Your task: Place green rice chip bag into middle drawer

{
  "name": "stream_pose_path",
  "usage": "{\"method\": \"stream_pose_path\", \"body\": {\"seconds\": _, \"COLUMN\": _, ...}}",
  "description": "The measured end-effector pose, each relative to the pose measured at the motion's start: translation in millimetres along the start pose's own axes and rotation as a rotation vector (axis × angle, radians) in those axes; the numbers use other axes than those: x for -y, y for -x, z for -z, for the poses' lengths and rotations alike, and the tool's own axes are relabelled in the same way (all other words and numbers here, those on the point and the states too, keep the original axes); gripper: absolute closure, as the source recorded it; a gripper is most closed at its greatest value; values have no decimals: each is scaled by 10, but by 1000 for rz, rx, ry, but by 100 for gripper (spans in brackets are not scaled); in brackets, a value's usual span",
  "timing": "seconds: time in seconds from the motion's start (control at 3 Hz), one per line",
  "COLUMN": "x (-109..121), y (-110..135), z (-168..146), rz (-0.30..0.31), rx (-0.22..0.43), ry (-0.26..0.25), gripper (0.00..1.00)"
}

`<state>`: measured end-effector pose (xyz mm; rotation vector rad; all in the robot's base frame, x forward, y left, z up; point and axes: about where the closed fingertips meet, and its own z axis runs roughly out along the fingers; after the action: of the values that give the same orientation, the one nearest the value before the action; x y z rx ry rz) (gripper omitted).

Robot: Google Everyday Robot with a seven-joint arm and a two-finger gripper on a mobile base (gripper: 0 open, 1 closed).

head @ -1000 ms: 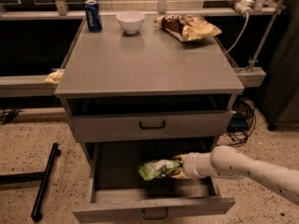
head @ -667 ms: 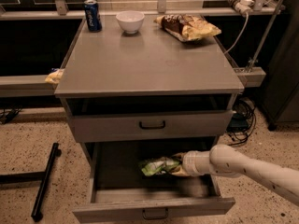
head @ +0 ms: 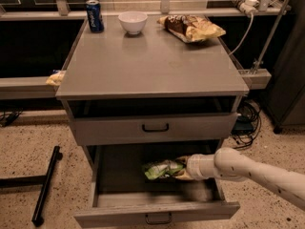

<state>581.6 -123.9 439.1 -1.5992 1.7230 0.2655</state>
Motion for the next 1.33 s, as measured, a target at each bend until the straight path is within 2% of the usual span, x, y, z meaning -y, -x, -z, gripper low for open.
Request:
{"method": "stream_pose_path", "body": {"seconds": 0.67, "x": 0, "y": 0, "z": -1, "rz": 0, "rx": 0, "ry": 0, "gripper": 11}}
{"method": "stream_pose_path", "body": {"seconds": 1.0, "x": -1, "y": 1, "z": -1, "rz": 0, "rx": 0, "ry": 0, "gripper": 0}}
{"method": "stream_pose_path", "body": {"seconds": 1.33, "x": -1, "y": 1, "z": 0, "rz": 0, "rx": 0, "ry": 0, "gripper": 0}}
